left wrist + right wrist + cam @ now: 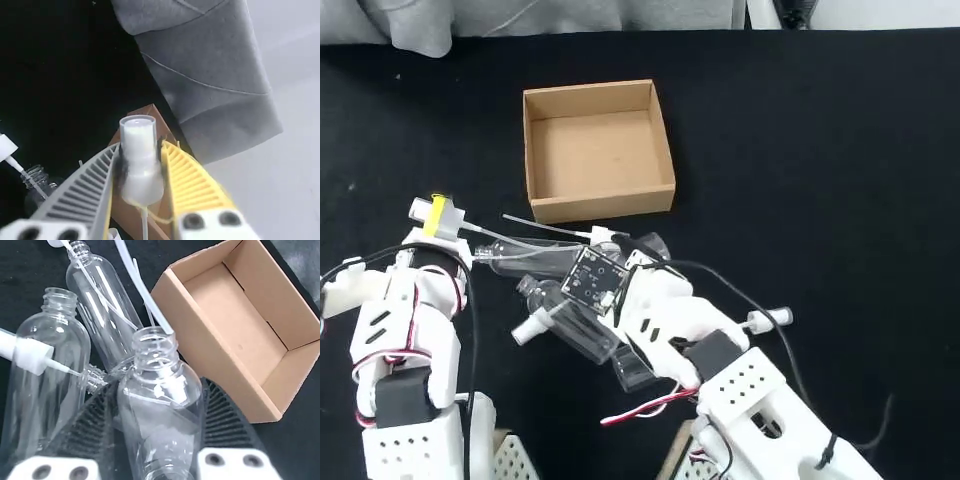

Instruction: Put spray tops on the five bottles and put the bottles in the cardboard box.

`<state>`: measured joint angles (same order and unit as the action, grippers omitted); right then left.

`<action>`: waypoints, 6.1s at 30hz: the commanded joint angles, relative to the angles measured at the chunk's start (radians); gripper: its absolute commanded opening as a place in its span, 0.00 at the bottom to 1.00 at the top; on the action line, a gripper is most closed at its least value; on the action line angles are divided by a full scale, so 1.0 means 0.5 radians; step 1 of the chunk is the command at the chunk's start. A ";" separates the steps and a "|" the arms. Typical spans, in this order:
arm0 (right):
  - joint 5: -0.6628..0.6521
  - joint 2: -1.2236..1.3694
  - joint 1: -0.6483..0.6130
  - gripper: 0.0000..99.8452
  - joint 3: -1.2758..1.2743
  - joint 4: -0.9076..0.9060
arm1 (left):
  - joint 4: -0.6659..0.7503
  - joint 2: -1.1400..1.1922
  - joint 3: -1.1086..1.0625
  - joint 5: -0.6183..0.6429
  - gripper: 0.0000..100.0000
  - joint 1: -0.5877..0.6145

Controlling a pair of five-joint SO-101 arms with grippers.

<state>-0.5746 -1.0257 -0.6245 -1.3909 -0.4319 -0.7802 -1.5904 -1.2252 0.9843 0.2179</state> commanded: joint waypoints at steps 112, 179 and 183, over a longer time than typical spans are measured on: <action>0.368 -0.060 0.061 0.12 0.069 0.068 | 0.313 -0.034 -0.235 -1.031 0.21 -0.885; 0.614 -0.937 0.077 0.12 -0.373 0.071 | -0.077 -0.473 -0.051 -0.334 0.24 -0.526; 0.657 -0.937 0.077 0.12 -0.358 0.071 | -0.077 -0.473 -0.087 -0.334 0.24 -0.483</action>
<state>-0.2631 -1.4630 -0.6168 -1.6011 -0.4258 -0.8278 -1.8128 -1.2774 0.8140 -0.0506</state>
